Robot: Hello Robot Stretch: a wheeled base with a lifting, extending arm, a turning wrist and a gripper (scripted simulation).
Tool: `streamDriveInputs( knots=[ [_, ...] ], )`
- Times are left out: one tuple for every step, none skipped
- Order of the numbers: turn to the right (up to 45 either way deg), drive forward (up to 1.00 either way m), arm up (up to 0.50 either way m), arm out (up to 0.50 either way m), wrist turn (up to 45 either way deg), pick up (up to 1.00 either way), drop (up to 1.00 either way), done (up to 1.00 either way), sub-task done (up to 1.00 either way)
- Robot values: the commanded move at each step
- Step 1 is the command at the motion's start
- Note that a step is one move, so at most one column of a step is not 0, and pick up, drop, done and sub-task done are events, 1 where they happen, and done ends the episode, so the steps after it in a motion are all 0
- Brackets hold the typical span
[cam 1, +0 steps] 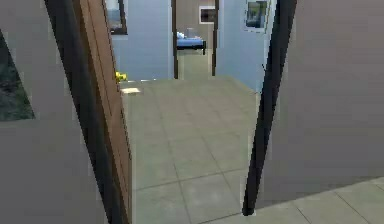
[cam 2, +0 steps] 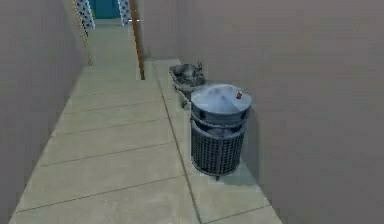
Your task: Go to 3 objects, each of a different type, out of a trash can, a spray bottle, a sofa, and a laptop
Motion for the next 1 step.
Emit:
streamDriveInputs(
  knots=[
    [45.0,0.0,0.0,0.0,0.0,0.0,0.0,0.0,0.0]
  ],
)
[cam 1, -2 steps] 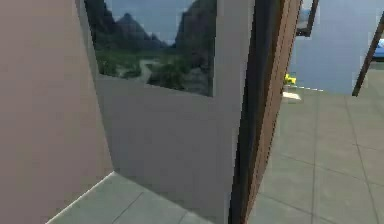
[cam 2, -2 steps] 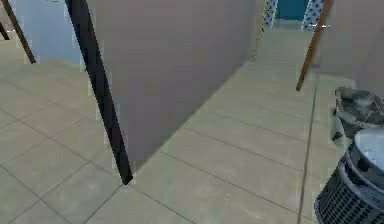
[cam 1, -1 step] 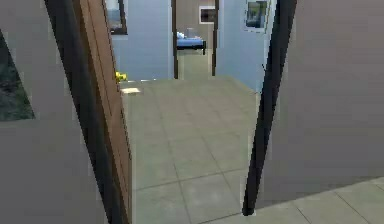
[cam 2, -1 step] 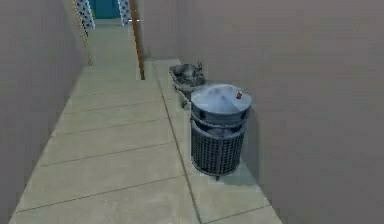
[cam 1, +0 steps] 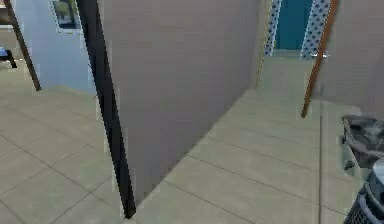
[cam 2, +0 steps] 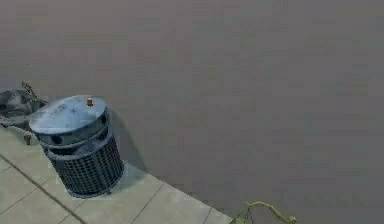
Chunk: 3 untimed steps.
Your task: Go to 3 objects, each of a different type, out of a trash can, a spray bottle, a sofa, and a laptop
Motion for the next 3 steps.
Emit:
streamDriveInputs(
  knots=[
    [30.0,0.0,0.0,0.0,0.0,0.0,0.0,0.0,0.0],
    [0.0,0.3,0.0,0.0,0.0,0.0,0.0,0.0,0.0],
    [30.0,0.0,0.0,0.0,0.0,0.0,0.0,0.0,0.0]
  ],
)
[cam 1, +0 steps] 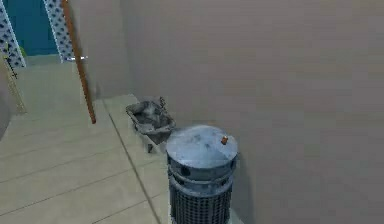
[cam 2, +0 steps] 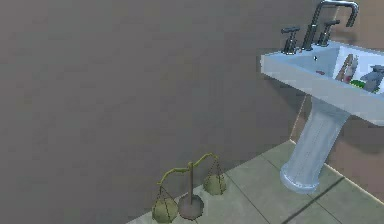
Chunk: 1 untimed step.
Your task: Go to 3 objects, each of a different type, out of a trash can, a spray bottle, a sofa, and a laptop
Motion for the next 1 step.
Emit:
streamDriveInputs(
  knots=[
    [0.0,0.0,0.0,0.0,0.0,0.0,0.0,0.0,1.0]
  ],
)
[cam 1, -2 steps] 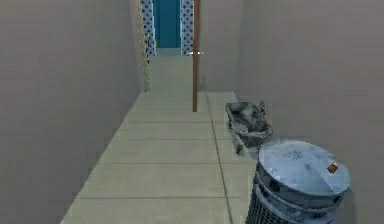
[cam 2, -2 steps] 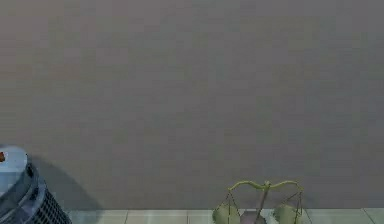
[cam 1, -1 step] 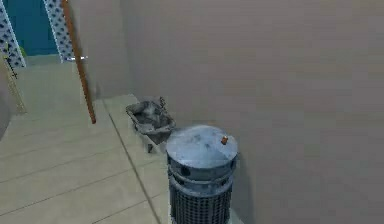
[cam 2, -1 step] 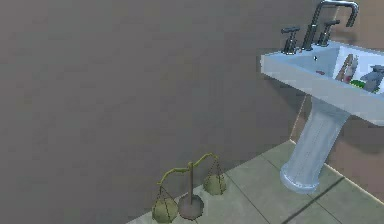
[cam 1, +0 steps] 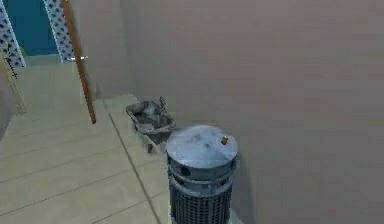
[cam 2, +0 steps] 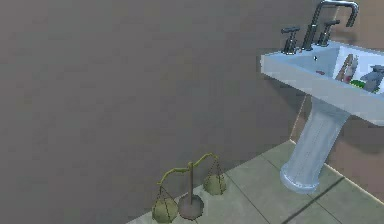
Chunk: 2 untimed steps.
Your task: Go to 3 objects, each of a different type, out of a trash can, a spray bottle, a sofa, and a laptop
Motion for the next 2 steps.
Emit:
streamDriveInputs(
  knots=[
    [-36.0,0.0,0.0,0.0,0.0,0.0,0.0,0.0,0.0],
    [0.0,1.0,0.0,0.0,0.0,0.0,0.0,0.0,0.0]
  ],
)
